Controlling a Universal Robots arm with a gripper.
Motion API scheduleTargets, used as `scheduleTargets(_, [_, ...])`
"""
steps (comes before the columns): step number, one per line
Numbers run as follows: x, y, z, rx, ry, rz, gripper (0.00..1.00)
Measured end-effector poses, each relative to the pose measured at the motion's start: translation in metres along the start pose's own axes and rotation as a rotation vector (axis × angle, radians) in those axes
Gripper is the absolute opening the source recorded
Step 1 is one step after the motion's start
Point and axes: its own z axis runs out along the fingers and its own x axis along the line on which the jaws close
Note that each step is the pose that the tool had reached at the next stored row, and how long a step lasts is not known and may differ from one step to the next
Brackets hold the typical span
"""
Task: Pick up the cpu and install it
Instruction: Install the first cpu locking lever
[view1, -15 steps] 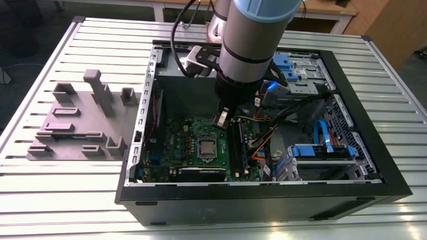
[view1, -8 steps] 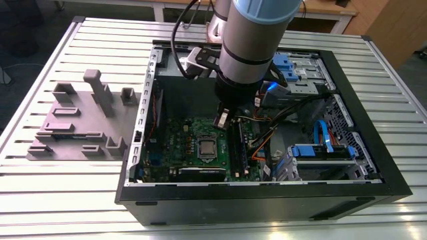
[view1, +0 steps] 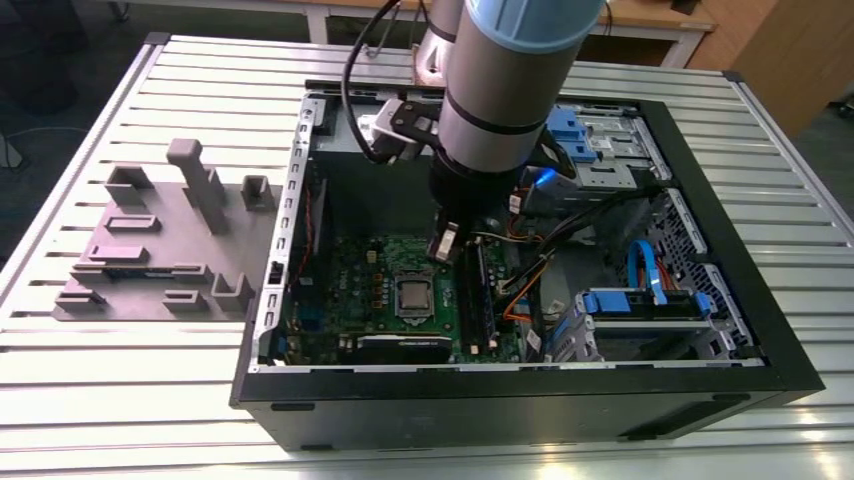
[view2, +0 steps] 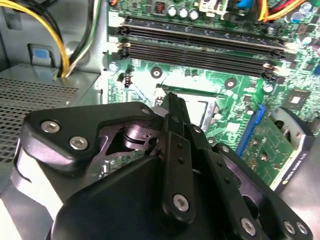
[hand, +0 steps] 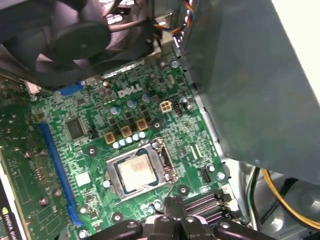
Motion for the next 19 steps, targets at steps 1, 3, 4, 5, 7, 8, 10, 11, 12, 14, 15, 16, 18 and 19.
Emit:
scheduleTargets(1, [0.0004, -0.0001, 0.0001, -0.0002, 0.0003, -0.005, 0.1])
scheduleTargets(3, [0.0005, -0.0002, 0.0006, -0.0009, 0.0017, -0.027, 0.1])
scheduleTargets(4, [0.0006, -0.0003, 0.0012, -0.0013, 0.0027, -0.042, 0.1])
scheduleTargets(5, [0.0006, -0.0003, 0.0018, -0.0018, 0.0037, -0.057, 0.1])
scheduleTargets(7, [0.0015, -0.0008, 0.0029, -0.0023, 0.005, -0.074, 0.1])
scheduleTargets(8, [0.0024, -0.0012, 0.0032, -0.0024, 0.0052, -0.076, 0.1])
scheduleTargets(10, [0.0033, -0.0015, 0.0038, -0.0025, 0.0074, -0.081, 0.1])
scheduleTargets(11, [0.0036, -0.0016, 0.004, -0.0024, 0.0098, -0.084, 0.1])
scheduleTargets(12, [0.004, -0.0018, 0.0042, -0.0021, 0.0123, -0.086, 0.1])
scheduleTargets(14, [0.0046, -0.0021, 0.0045, -0.0016, 0.0175, -0.091, 0.1])
scheduleTargets(15, [0.0048, -0.0022, 0.0049, -0.0015, 0.0204, -0.094, 0.1])
scheduleTargets(16, [0.0049, -0.0023, 0.0053, -0.0015, 0.0254, -0.097, 0.1])
scheduleTargets(18, [0.005, -0.0023, 0.0061, -0.0019, 0.0338, -0.107, 0.1])
scheduleTargets(19, [0.0051, -0.0024, 0.0065, -0.0021, 0.0361, -0.112, 0.1])
